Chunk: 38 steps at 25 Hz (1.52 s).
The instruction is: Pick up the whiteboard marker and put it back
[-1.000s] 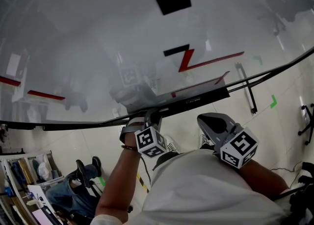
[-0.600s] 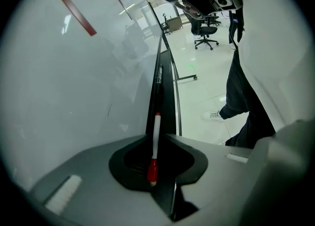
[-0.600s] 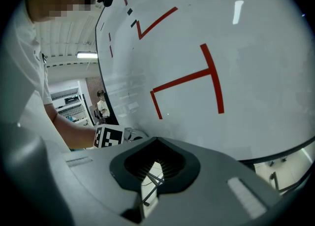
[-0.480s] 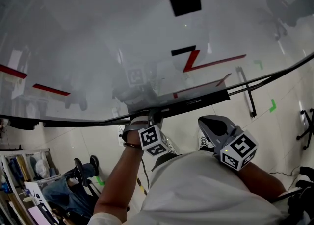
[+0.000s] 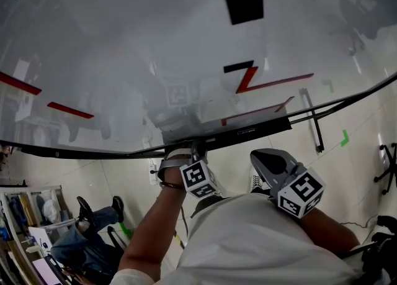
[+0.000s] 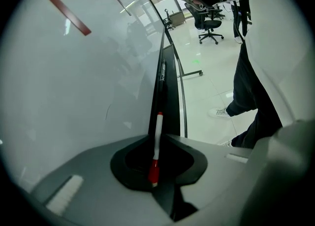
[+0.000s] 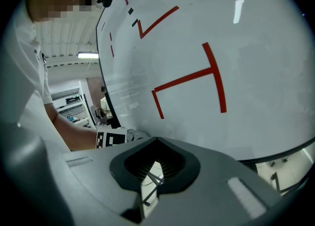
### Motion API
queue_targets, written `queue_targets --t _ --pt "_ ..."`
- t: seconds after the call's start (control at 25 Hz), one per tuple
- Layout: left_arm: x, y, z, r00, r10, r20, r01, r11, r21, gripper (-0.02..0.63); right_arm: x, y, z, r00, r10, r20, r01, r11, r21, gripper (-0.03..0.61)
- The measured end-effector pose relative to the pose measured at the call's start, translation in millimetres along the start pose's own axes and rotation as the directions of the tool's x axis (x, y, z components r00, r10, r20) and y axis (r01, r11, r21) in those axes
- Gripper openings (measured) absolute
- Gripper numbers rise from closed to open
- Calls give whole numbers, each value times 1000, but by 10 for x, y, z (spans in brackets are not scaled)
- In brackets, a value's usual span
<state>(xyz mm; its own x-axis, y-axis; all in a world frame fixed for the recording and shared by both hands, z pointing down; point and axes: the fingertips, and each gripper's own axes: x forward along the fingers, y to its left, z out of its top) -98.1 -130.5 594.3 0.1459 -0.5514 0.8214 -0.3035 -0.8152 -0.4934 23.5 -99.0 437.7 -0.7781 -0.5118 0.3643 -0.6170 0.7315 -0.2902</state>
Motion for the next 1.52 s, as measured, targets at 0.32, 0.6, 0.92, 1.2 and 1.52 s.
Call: queue_targets --t 0.32,0.6,0.92,1.2,1.52 --pt "-11 -12 3 1000 -1 13 1 1000 0 54 17 14 30 1000 3 1 -3 1000 -2 2" --pt "-64 -2 23 999 -28 25 29 999 -43 51 16 10 21 1000 3 3 -3 1000 0 2" --pt "-350 41 184 990 -53 133 79 977 -199 51 10 31 42 1000 6 5 -6 1000 -6 2" --pt "-679 202 324 959 -24 283 138 911 -389 51 26 31 81 1000 5 15 -5 1000 -1 2" --pt "-1279 500 572 814 144 562 386 589 -710 51 30 -11 128 1000 3 24 -3 1000 4 2"
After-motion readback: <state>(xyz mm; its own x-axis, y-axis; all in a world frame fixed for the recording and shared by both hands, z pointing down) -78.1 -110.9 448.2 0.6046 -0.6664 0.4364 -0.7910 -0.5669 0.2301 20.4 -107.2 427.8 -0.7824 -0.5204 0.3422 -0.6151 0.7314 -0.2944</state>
